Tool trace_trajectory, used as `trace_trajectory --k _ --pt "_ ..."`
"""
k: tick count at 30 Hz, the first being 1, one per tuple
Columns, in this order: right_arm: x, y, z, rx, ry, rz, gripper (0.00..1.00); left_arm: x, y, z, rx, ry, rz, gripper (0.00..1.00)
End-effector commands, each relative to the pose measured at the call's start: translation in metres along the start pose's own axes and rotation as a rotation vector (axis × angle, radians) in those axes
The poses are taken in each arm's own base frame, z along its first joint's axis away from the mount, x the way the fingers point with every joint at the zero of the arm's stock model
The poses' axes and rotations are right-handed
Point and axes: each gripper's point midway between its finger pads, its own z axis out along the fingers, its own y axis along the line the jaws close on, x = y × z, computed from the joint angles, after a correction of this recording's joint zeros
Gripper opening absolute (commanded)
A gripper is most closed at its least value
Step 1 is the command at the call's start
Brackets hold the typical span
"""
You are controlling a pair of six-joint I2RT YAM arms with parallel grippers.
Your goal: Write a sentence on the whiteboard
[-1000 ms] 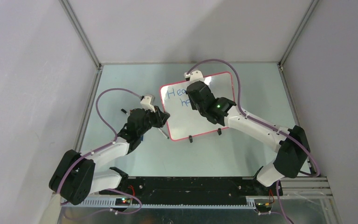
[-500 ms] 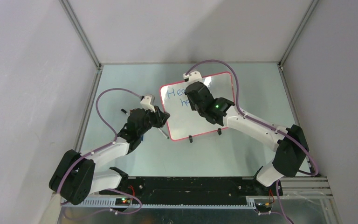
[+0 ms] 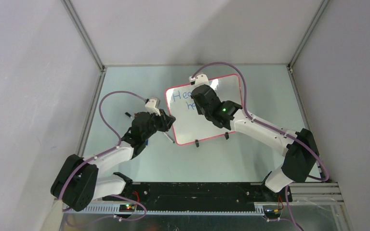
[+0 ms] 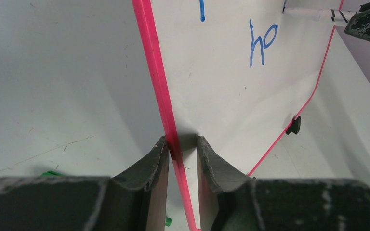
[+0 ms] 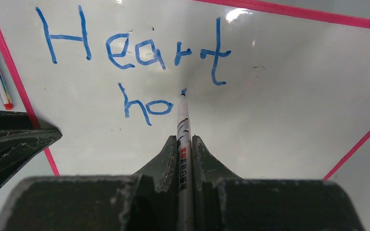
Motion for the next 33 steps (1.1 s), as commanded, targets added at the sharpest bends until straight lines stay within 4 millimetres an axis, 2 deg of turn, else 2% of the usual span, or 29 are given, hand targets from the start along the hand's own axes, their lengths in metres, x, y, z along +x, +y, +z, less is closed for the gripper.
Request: trace_trajectory --k 1,8,21,28,33 --pt "0.009 0.003 -0.001 -0.004 0.022 0.003 0.00 -0.018 -0.006 0.001 0.003 -0.043 0.053 0.27" --pt "0.022 0.005 -0.005 -0.009 0.045 -0.002 0.00 -0.018 -0.006 0.001 0.001 -0.042 0.055 0.27" --pt "0.029 0.008 -0.011 -0.005 0.062 -0.026 0.00 -0.018 -0.006 0.000 -0.001 -0.042 0.057 0.27" --pt "0.026 0.008 -0.016 -0.010 0.056 -0.022 0.00 -0.018 -0.006 0.000 0.001 -0.042 0.055 0.27" --pt "0.015 0.005 -0.026 -0.023 0.021 -0.001 0.00 -0.018 -0.006 0.000 -0.001 -0.042 0.056 0.27"
